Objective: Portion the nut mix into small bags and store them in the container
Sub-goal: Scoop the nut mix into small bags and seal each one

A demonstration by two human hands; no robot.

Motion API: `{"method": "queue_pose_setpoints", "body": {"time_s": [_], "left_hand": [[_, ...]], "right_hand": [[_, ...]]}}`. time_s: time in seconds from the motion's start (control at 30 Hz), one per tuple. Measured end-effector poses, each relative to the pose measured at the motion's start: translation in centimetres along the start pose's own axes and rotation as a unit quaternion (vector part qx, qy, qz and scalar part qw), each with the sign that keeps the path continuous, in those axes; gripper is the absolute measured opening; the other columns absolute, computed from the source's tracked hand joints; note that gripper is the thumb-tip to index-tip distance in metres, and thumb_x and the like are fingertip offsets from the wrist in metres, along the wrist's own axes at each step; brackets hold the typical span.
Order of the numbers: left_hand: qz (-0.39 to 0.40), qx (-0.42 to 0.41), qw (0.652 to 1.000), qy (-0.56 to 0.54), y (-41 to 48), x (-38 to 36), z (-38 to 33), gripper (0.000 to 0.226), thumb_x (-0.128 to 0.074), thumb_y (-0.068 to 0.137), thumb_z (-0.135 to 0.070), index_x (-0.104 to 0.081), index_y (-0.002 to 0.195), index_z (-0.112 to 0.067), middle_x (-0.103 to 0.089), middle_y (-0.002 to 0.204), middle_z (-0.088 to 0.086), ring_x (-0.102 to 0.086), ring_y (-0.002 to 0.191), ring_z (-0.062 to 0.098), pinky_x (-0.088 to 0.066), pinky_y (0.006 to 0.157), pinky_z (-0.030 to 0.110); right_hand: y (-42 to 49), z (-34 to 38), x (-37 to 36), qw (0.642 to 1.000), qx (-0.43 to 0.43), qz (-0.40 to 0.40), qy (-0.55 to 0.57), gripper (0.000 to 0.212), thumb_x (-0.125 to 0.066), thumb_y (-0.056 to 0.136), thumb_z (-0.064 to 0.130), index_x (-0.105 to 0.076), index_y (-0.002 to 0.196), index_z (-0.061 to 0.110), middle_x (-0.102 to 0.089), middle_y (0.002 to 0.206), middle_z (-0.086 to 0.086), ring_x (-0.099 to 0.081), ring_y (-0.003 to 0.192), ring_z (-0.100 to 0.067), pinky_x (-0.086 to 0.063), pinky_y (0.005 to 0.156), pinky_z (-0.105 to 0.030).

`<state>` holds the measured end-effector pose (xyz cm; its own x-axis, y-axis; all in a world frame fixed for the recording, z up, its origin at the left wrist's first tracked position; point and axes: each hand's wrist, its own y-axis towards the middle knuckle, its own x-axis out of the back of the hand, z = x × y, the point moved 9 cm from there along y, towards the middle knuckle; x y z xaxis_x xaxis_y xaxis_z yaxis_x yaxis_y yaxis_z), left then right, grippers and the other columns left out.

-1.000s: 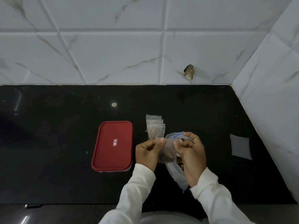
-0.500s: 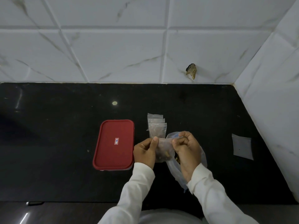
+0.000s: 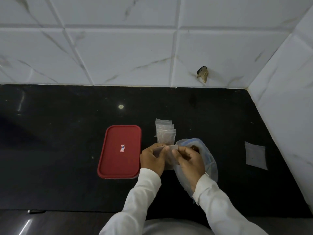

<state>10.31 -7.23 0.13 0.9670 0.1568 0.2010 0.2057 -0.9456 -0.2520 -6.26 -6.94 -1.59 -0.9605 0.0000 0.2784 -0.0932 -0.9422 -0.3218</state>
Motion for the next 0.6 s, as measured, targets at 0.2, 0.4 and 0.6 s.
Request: {"method": "queue_pose_setpoints", "body": {"time_s": [0.2, 0.4, 0.6], "left_hand": [[-0.037, 0.035, 0.998, -0.036, 0.4, -0.2, 1.8, 0.003, -0.066, 0.092, -0.025, -0.066, 0.094, -0.026, -0.071, 0.092, -0.008, -0.068, 0.088, 0.006, -0.055, 0.079, 0.023], [-0.071, 0.056, 0.996, 0.023, 2.2, -0.8, 2.8, 0.014, -0.052, 0.099, -0.013, -0.064, 0.100, -0.021, -0.063, 0.089, -0.011, -0.060, 0.085, 0.002, -0.041, 0.067, 0.011], [-0.079, 0.097, 0.992, 0.036, 3.9, -0.8, 4.1, 0.014, -0.054, 0.098, -0.013, -0.066, 0.104, -0.018, -0.060, 0.088, -0.011, -0.058, 0.083, 0.005, -0.041, 0.068, 0.016]], "right_hand": [[2.4, -1.0, 0.7, 0.998, -0.003, -0.067, -0.003, 0.013, -0.064, 0.087, 0.045, -0.065, 0.086, 0.032, -0.067, 0.089, 0.011, -0.065, 0.087, -0.005, -0.050, 0.076, -0.017], [4.7, -2.5, 0.4, 0.993, -0.010, -0.059, -0.103, 0.021, -0.069, 0.081, 0.047, -0.065, 0.095, 0.033, -0.066, 0.093, 0.012, -0.062, 0.089, -0.005, -0.052, 0.085, -0.028], [5.3, -1.7, 0.5, 0.985, 0.014, -0.066, -0.161, 0.012, -0.064, 0.088, 0.038, -0.068, 0.098, 0.032, -0.068, 0.095, 0.011, -0.062, 0.090, -0.006, -0.053, 0.089, -0.034]]}}
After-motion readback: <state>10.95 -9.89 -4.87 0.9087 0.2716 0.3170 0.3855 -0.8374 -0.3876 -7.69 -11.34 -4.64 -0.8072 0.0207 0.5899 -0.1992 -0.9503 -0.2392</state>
